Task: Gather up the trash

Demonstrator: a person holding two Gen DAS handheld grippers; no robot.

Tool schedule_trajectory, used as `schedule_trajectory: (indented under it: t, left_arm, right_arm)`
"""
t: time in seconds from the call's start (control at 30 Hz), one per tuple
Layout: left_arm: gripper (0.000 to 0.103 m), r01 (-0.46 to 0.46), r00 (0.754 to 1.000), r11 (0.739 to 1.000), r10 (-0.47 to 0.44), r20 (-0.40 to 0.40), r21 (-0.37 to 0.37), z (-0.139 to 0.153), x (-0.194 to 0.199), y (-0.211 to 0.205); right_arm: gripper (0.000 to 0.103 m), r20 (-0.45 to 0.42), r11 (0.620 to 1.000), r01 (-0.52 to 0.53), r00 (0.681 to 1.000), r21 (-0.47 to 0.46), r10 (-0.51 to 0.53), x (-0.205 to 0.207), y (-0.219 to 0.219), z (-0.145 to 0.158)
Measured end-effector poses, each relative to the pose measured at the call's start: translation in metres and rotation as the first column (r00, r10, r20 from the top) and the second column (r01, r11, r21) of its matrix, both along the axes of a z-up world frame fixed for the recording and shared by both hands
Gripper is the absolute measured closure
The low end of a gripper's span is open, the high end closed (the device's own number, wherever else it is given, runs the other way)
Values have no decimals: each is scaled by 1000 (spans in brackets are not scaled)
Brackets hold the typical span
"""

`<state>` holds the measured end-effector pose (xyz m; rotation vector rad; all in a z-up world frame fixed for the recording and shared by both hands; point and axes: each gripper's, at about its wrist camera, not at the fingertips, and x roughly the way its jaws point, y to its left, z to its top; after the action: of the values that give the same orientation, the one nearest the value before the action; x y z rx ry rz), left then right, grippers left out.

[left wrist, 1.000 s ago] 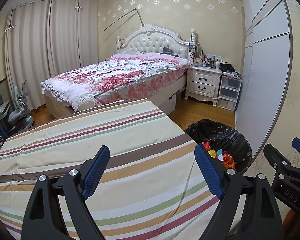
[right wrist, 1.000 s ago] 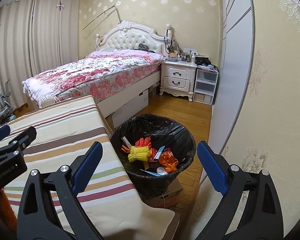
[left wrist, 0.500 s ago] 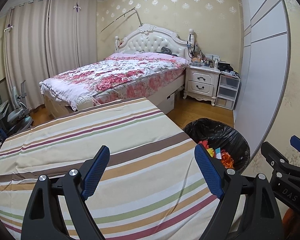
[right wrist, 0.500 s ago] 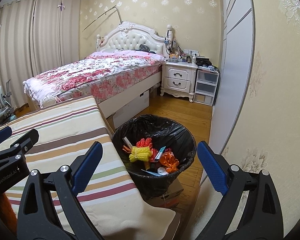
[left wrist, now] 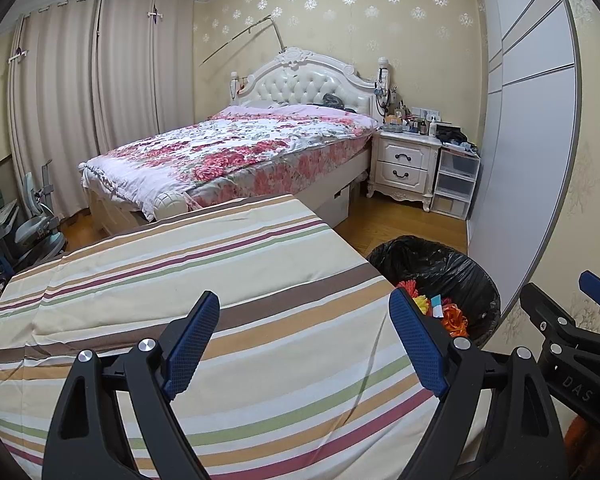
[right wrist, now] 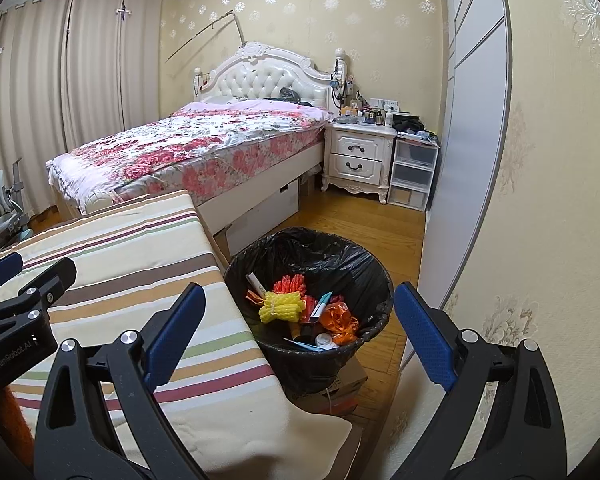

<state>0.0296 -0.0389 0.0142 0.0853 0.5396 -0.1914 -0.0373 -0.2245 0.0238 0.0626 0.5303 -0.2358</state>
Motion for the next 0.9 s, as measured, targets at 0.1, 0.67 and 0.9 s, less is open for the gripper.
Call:
schedule_trajectory:
  t: [0.1,0.67,0.9]
  left_arm:
    - [19,1,1000,1000,-1,1,2,0,0,0]
    - [19,1,1000,1000,-1,-1,-1,-1,-1,0]
    - [19,1,1000,1000,-1,-2,-1,-1,-2,0]
  right_arm:
    - [10,0,1000,0,1000,-1,0,0,0,0]
    - [10,-1,1000,0,1000,0,0,1,0,0]
    - [10,1,1000,0,1000,-1,0,1,0,0]
